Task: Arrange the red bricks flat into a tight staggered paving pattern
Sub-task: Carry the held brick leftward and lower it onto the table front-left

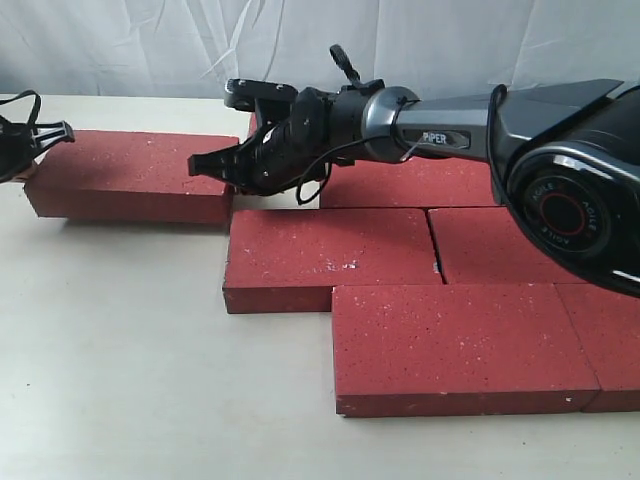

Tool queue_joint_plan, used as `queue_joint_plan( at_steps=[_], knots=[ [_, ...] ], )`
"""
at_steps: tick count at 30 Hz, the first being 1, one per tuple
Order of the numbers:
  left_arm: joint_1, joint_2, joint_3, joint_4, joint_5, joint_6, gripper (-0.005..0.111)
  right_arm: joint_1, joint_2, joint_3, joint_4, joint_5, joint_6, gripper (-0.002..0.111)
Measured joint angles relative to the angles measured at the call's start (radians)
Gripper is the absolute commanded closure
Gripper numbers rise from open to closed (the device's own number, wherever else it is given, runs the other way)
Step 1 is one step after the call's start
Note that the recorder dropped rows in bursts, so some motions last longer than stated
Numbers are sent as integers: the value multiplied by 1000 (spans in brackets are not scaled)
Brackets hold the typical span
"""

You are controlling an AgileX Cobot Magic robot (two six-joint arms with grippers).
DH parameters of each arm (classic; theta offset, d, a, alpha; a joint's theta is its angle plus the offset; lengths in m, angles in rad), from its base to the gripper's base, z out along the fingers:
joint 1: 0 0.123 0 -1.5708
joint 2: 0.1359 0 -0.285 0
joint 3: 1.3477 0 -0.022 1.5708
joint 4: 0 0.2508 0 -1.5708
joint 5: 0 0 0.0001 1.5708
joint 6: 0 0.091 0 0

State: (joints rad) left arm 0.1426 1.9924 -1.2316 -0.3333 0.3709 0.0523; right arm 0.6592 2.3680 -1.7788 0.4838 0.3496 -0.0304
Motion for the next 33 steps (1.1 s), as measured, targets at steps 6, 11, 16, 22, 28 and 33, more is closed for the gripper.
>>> queue_joint_plan(
  at_steps=[6,11,16,22,28,33],
  knots=[
    [13,6,14,10,17,0,107,-6,0,0,12,-18,50,109],
    [15,6,38,7,17,0,107,-21,0,-4,24,-2,66,109],
    [13,6,51,-11,11,-2,107,-43,0,-7,3,48,126,109],
    [7,6,55,-24,4,-4,107,-61,0,-7,-31,75,161,109],
    [7,6,55,-34,-6,-7,107,-63,-16,-7,-59,107,164,109],
    [7,-7,55,-36,-12,-22,107,-63,-94,-7,-141,132,166,109]
  ],
)
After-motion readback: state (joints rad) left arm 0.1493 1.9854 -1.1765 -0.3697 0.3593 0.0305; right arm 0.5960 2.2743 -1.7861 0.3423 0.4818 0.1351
